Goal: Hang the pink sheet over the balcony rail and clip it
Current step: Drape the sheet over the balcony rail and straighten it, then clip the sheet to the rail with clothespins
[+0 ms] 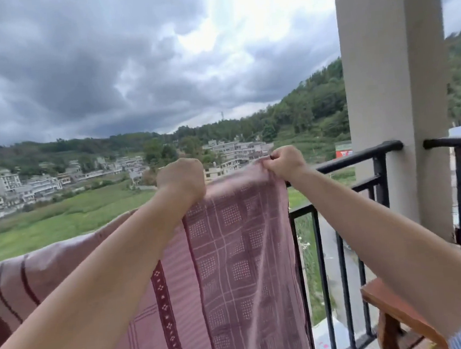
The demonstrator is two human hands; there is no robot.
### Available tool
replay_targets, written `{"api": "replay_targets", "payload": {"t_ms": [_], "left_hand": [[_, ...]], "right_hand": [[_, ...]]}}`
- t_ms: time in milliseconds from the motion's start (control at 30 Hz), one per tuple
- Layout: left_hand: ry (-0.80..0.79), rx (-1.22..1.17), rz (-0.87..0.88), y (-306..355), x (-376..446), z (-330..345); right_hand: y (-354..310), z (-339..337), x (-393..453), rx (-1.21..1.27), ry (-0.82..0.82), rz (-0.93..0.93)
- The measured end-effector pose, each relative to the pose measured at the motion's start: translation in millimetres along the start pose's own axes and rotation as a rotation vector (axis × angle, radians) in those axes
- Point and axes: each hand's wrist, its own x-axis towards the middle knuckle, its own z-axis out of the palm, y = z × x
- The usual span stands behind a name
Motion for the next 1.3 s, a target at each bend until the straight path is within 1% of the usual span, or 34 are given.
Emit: {"api": "replay_targets", "payload": {"t_ms": [33,100,167,267,333,433,500,533,633,700,767,800,900,1000,1067,1133,1233,1300], "left_hand": [[-0.005,-0.005,-0.011,3,-2,-1],[0.054,-0.038,0.021,12,-7,-1],[0.149,-0.054,0.110,28,-15,-1],[0.281,-0.016,0.271,72,-30,7],[0.289,-0.033,0.389,120,-39,23],[0.143,-0.108,0.482,220,-49,58],[0.019,-0.154,0.507,297,-56,84],[-0.038,-0.183,0.525,336,-61,98],[-0.142,-0.332,0.604,455,-85,131],[-0.214,-0.390,0.691,529,-110,144],[-0.282,-0.436,0.760,594,-136,152],[-0.316,-0.454,0.791,624,-148,157],[-0.388,-0.477,0.895,694,-178,178],[-0.478,-0.475,0.985,756,-195,210],[-0.565,-0.473,1.023,792,-198,236],[-0.649,-0.453,1.102,825,-197,265],[-0.749,-0.392,1.206,862,-187,308],[-0.803,-0.380,1.270,880,-181,331]], "right_hand": [[6,7,4,-0.053,-0.055,0.036],[21,12,1,-0.043,-0.150,0.112],[40,5,-8,-0.002,-0.170,0.118],[68,-29,-25,-0.046,-0.118,0.019],[97,-64,-41,-0.220,-0.108,-0.053],[170,-127,-68,-0.566,-0.041,-0.087],[231,-173,-91,-0.774,-0.010,-0.068],[262,-196,-106,-0.836,-0.009,-0.041],[352,-266,-160,-0.944,0.003,0.099],[405,-310,-199,-1.004,-0.034,0.269],[453,-349,-236,-1.011,-0.095,0.473],[473,-366,-253,-1.006,-0.101,0.550],[526,-399,-296,-1.036,-0.086,0.688],[584,-414,-321,-1.028,-0.106,0.816],[625,-420,-326,-1.014,-0.087,0.868],[663,-426,-324,-0.962,-0.077,0.953],[713,-429,-318,-0.867,-0.101,1.164],[739,-427,-315,-0.823,-0.107,1.274]]}}
